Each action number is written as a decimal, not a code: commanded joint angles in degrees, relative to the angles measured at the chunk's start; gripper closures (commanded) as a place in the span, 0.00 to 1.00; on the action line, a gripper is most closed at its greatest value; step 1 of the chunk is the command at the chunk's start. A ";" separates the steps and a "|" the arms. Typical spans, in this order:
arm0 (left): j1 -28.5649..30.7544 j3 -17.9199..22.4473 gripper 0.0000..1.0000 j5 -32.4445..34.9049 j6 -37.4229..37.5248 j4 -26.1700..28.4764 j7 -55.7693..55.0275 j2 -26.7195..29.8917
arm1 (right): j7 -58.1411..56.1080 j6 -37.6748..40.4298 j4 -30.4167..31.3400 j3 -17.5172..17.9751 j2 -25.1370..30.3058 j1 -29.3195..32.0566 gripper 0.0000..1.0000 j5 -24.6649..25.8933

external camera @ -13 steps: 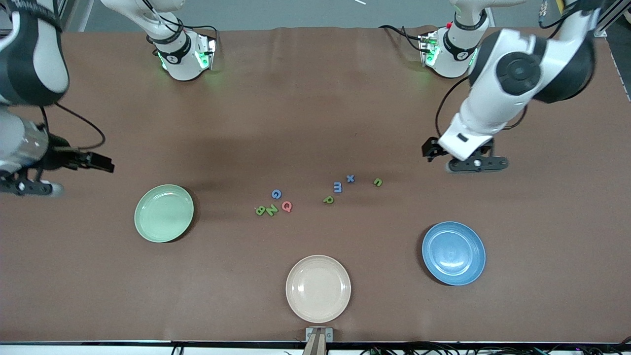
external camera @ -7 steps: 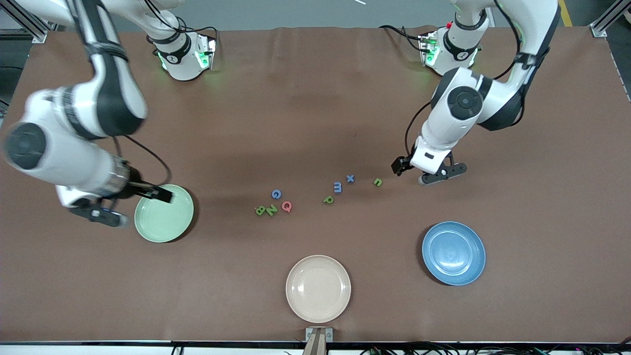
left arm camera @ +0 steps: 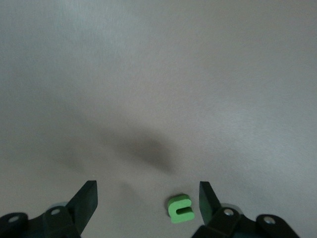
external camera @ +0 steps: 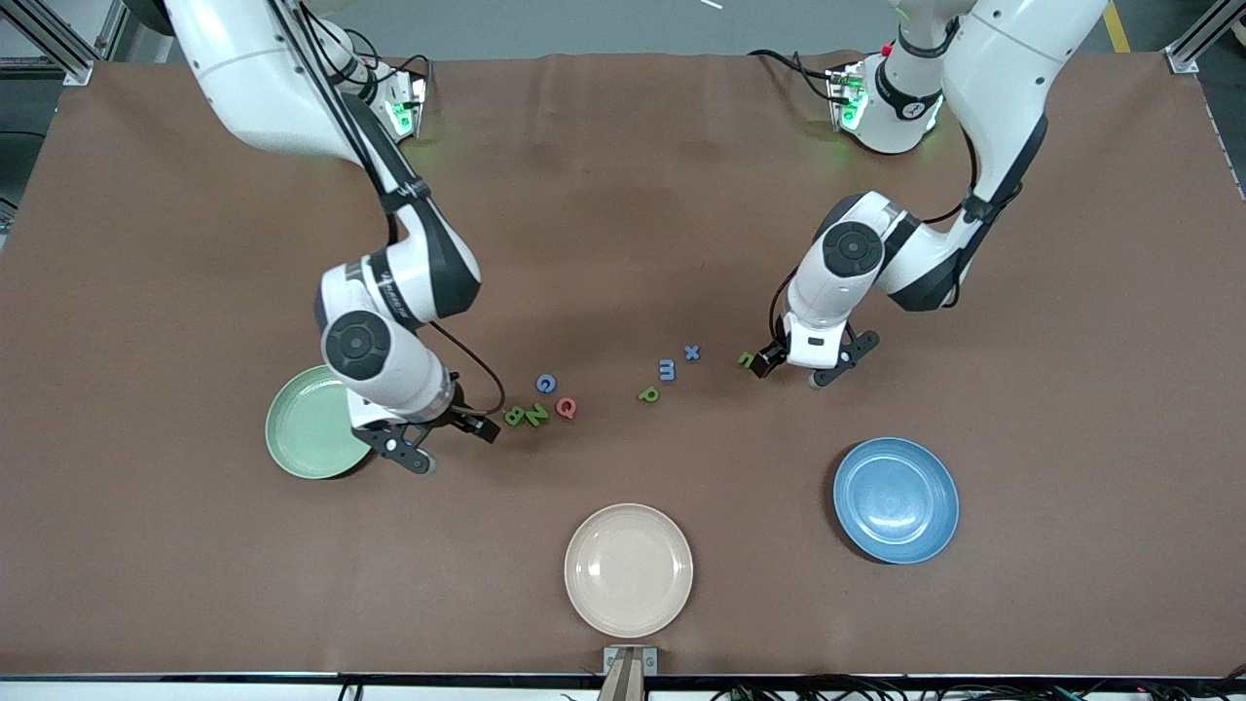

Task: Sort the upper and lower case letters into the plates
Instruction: 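Grasp the green B with the right gripper while the left gripper grasps green u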

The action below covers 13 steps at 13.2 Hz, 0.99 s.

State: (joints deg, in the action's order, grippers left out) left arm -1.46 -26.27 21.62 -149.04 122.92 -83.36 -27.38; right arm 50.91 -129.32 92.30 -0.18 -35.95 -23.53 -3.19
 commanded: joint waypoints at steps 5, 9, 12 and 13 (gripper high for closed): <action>-4.87 0.34 0.19 2.20 0.07 -6.21 -11.30 -6.55 | 5.24 -9.20 2.88 -0.88 -4.82 -3.36 0.23 1.00; -4.87 0.43 0.30 2.28 0.15 -6.12 -11.21 -7.34 | 6.92 -9.02 3.41 -0.97 -5.00 -4.51 0.27 1.08; -4.87 0.60 0.43 2.90 0.51 -6.12 -11.21 -7.52 | 6.92 -9.11 4.03 -1.05 -5.00 -4.51 0.29 1.61; -4.78 0.60 0.56 2.90 0.51 -6.20 -11.21 -7.69 | 7.01 -9.20 4.03 -1.05 -5.00 -4.51 0.30 1.70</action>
State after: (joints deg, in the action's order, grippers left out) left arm -6.17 -25.91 22.77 -148.59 117.46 -93.45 -34.31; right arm 56.34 -138.00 95.02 -0.71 -41.80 -27.52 -2.93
